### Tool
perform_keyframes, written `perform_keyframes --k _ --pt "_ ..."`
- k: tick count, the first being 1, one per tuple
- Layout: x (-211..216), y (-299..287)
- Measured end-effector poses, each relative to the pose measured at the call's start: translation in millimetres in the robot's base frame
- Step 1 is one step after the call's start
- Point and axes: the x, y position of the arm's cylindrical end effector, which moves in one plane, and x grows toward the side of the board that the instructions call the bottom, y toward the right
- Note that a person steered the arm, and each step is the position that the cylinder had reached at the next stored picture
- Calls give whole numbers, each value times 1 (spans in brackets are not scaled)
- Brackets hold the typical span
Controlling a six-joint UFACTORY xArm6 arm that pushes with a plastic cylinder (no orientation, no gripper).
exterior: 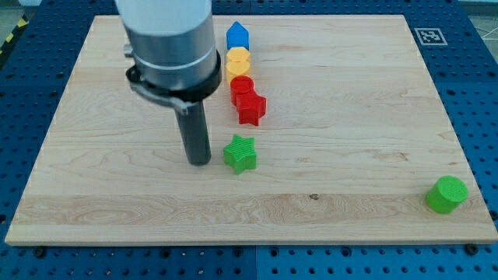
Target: Move the green star closer to the green circle
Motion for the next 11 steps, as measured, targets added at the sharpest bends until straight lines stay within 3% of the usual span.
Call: perform_keyframes --k 2,6,11 --pt "-11 43" --pt "37 61" --pt "71 206"
